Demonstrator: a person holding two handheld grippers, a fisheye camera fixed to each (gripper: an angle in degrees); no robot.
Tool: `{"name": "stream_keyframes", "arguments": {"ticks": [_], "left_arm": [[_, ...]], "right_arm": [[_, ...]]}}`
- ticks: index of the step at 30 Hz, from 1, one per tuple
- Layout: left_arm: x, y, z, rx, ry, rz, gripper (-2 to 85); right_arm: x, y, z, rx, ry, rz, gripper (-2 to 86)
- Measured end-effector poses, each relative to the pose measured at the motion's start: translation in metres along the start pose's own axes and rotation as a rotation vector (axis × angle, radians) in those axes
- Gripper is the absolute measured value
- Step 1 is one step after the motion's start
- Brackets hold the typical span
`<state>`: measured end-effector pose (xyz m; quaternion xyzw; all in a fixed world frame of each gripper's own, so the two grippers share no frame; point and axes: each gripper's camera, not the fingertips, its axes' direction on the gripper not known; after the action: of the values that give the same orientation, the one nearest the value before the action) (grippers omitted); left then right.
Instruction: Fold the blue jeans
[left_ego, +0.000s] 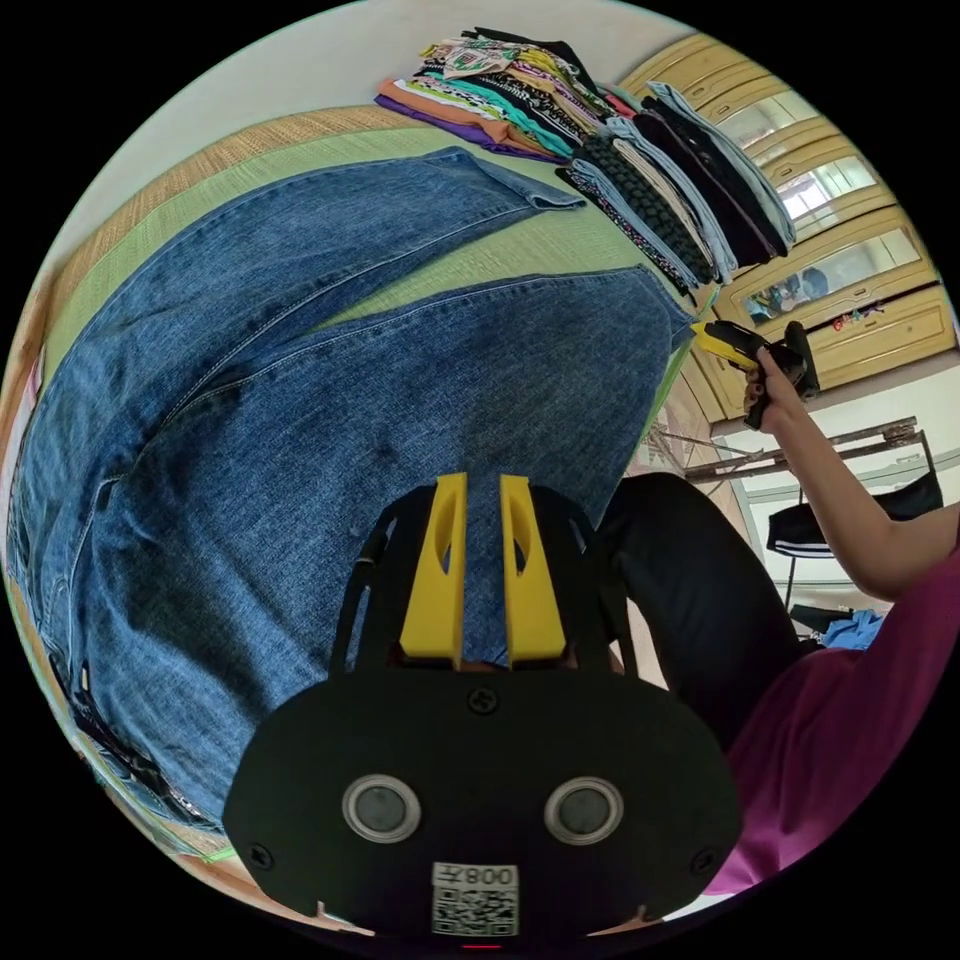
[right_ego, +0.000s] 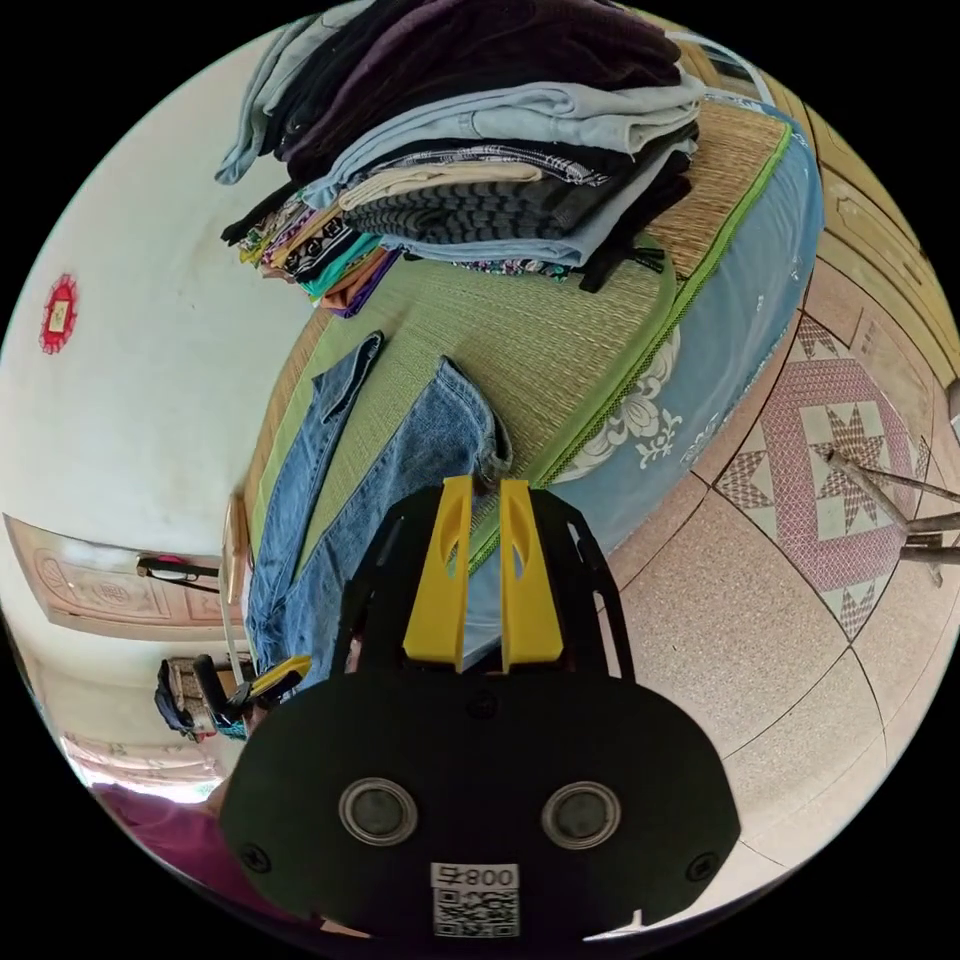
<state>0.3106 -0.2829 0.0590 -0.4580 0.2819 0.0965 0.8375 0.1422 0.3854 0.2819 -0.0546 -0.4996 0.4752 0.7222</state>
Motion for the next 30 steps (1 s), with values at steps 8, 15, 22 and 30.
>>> {"name": "stream_keyframes", "arguments": {"ticks": [8,15,22,30], "left_arm": [[-0.023,-0.007,0.015,-0.020,-0.068,-0.051,2.7],[-0.028,-0.018,0.008,0.075,-0.035,-0.068,3.9],[-0.047,-0.083,0.020,0.119,-0.106,-0.032,6.6],[-0.070,-0.121,0.048,0.130,-0.110,-0.039,6.7]], "right_arm": [[-0.006,-0.039,-0.042,-0.176,-0.032,-0.142,1.8],[-0.042,-0.022,-0.058,0.057,0.006,-0.254,3.2],[-0.244,-0.035,0.076,-0.069,0.211,-0.870,10.3],[-0.329,0.003,0.196,-0.038,0.658,-1.281,7.3]]}}
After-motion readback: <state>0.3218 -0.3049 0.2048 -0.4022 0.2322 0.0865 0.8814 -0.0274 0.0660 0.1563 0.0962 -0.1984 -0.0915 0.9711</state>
